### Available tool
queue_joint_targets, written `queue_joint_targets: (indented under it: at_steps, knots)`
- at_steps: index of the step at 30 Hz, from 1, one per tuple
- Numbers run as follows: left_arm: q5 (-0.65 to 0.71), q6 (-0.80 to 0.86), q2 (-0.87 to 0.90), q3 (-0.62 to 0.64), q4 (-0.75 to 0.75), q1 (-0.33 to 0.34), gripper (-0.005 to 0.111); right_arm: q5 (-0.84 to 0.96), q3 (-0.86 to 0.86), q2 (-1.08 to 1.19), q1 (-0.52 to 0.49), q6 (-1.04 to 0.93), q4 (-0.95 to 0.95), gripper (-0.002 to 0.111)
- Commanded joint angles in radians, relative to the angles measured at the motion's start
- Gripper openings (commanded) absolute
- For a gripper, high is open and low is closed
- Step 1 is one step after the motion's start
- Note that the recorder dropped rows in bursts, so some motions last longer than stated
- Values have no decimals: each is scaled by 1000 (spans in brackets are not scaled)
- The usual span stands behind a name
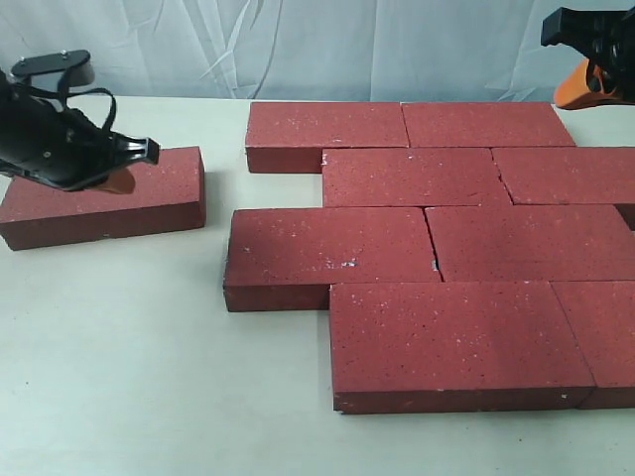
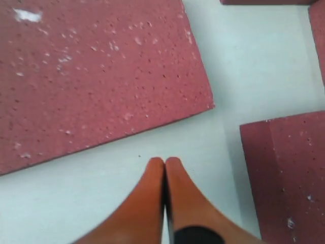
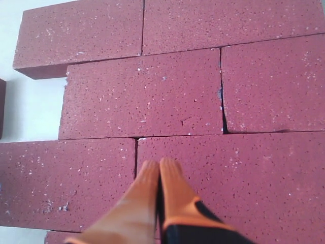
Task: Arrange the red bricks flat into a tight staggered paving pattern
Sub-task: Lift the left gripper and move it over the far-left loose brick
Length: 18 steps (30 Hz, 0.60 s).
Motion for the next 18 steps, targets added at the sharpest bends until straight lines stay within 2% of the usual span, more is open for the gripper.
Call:
queue_joint_targets:
  at_steps: [1, 11, 18]
  knots:
    - [-17, -1, -50, -3, 18, 57, 0, -5, 3, 2, -5, -6, 1, -1]
    - [-87, 1, -65, -3, 35, 220, 0, -5, 3, 2, -5, -6, 5, -1]
    - [-138, 3, -62, -3, 54, 260, 0, -11, 3, 2, -5, -6, 5, -1]
